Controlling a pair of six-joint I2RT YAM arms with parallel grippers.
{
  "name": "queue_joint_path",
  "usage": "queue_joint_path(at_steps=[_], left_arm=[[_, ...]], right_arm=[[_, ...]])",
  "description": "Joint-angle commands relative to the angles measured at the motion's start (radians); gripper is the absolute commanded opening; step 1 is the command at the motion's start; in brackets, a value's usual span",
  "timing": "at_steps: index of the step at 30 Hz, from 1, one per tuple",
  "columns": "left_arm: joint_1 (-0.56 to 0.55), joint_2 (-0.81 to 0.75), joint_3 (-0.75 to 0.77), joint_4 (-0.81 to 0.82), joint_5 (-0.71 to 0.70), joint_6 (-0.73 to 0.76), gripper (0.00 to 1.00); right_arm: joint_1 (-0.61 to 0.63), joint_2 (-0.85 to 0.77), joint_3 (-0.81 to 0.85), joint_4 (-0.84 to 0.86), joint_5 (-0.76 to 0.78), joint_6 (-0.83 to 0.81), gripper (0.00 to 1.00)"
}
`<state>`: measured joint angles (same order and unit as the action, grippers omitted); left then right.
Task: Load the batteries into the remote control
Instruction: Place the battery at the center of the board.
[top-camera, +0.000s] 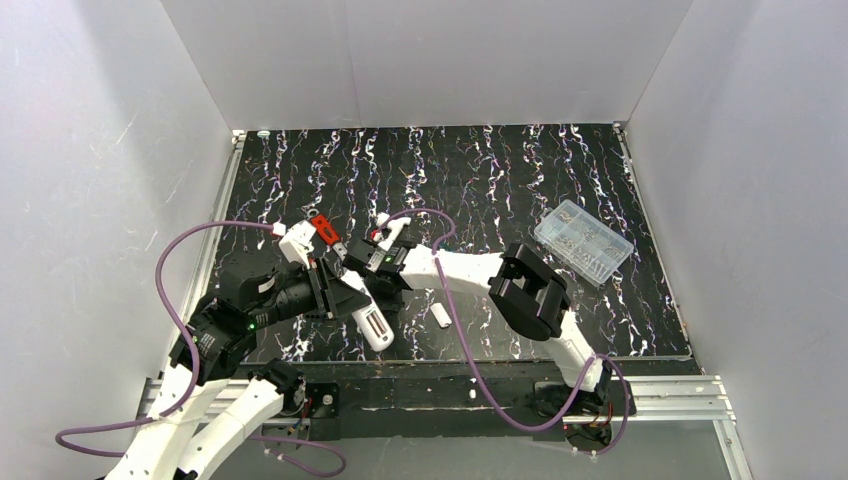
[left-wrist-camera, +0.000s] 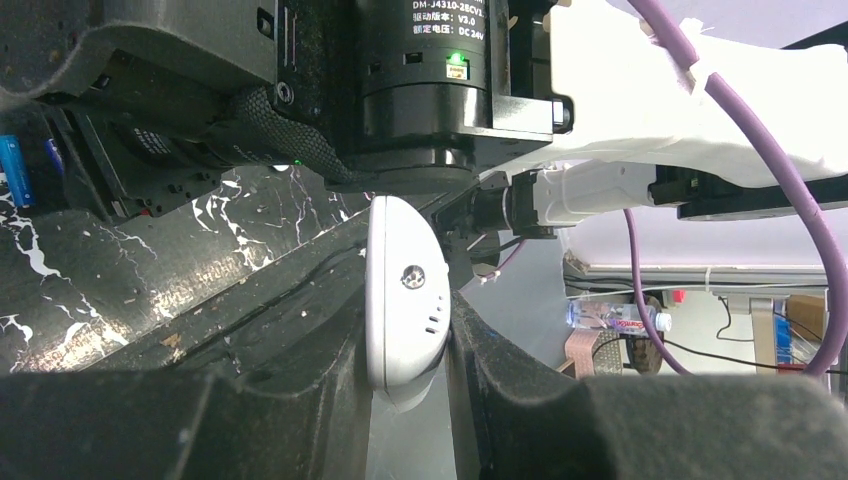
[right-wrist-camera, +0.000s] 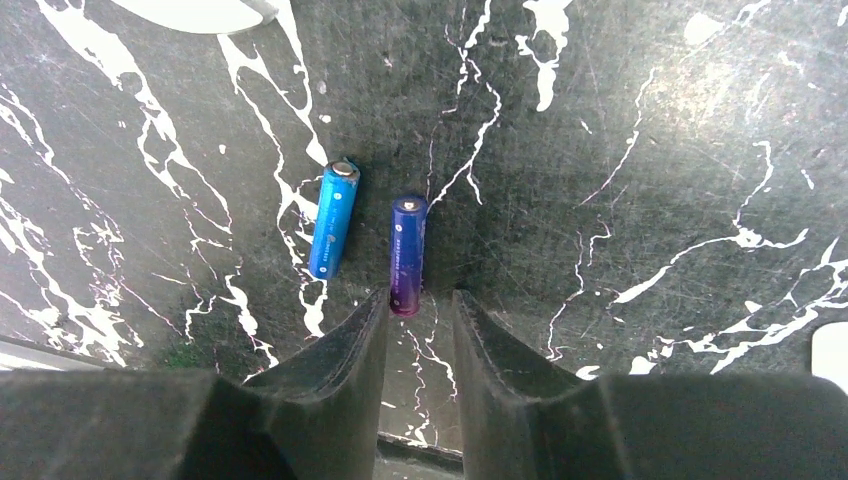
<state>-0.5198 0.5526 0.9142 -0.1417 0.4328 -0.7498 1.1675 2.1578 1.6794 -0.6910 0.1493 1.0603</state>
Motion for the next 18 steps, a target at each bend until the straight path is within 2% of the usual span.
queue_joint_path(at_steps=[1, 14, 18], left_arm=[[0.004, -0.006, 0.037, -0.002, 0.016, 0.020, 0.00], [0.004, 0.000, 0.027, 0.001, 0.014, 0.016, 0.00], [0.004, 0.004, 0.029, -0.002, 0.013, 0.018, 0.00]], right_arm=[[0.006, 0.001, 0.025, -0.032, 0.030, -0.014, 0.34], [0.006, -0.031, -0.006, -0.031, 0.086, -0.100, 0.15], [0.005, -0.124, -0.111, 0.094, 0.099, -0.205, 0.11]])
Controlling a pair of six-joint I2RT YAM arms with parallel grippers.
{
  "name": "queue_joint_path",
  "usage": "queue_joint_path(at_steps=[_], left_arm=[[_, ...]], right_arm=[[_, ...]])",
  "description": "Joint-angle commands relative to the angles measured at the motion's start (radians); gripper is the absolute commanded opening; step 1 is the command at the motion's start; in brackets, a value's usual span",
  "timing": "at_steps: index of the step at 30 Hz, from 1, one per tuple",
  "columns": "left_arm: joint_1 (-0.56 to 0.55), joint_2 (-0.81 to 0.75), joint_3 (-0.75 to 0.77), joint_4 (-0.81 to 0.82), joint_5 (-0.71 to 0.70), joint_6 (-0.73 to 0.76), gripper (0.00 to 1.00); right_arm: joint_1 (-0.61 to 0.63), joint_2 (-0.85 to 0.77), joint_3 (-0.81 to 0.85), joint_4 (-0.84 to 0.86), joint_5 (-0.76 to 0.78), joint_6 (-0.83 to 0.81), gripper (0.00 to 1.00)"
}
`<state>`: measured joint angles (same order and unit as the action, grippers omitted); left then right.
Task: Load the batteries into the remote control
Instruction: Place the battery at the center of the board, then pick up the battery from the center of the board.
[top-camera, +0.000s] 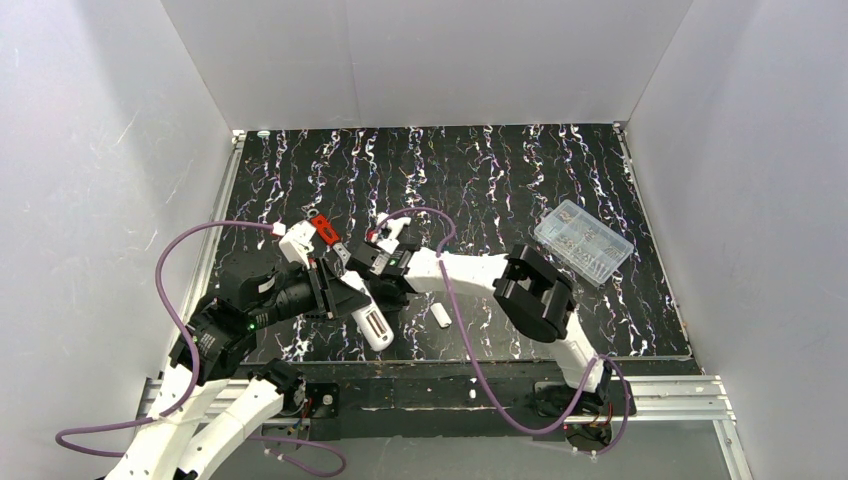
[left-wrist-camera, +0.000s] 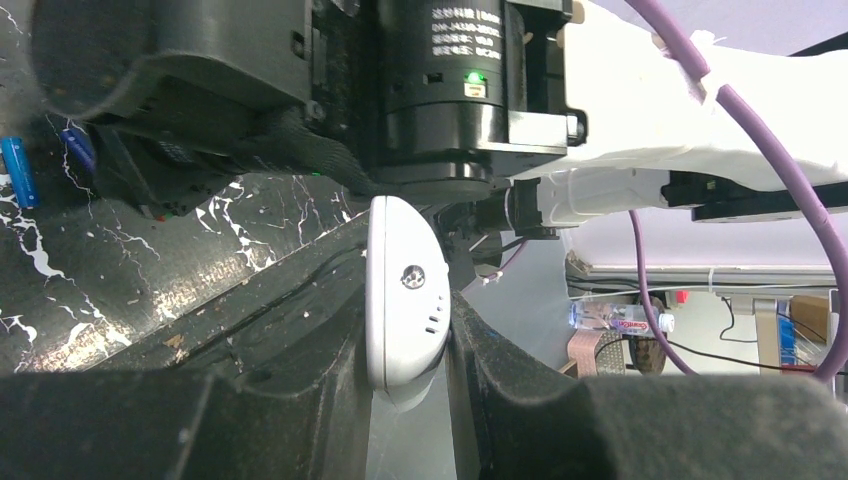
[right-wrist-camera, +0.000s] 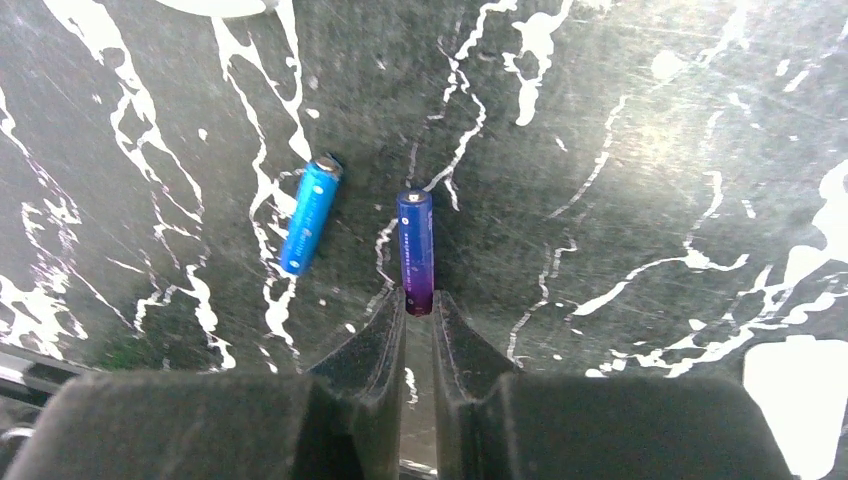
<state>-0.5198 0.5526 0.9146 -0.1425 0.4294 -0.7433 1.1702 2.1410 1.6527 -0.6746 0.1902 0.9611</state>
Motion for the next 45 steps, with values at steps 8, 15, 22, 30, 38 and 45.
queue_joint_path(at_steps=[8, 15, 22, 30, 38, 45], left_arm=[[0.004, 0.015, 0.020, 0.011, 0.022, 0.006, 0.00], [0.004, 0.013, 0.020, 0.003, 0.020, 0.009, 0.00], [0.004, 0.012, 0.020, -0.002, 0.017, 0.012, 0.00], [0.004, 0.015, 0.018, -0.006, 0.018, 0.014, 0.00], [0.004, 0.019, 0.022, -0.006, 0.016, 0.016, 0.00], [0.004, 0.023, 0.028, -0.011, 0.017, 0.022, 0.00]], right_arm=[[-0.021, -0.220, -0.207, 0.162, 0.086, -0.313, 0.07], [-0.063, -0.199, -0.222, 0.118, 0.092, -0.409, 0.07], [-0.081, -0.154, -0.213, 0.068, 0.083, -0.431, 0.12], [-0.081, -0.095, -0.175, 0.007, 0.074, -0.424, 0.22], [-0.083, -0.076, -0.156, 0.029, 0.067, -0.437, 0.43], [-0.088, -0.056, -0.138, 0.057, 0.048, -0.443, 0.36]])
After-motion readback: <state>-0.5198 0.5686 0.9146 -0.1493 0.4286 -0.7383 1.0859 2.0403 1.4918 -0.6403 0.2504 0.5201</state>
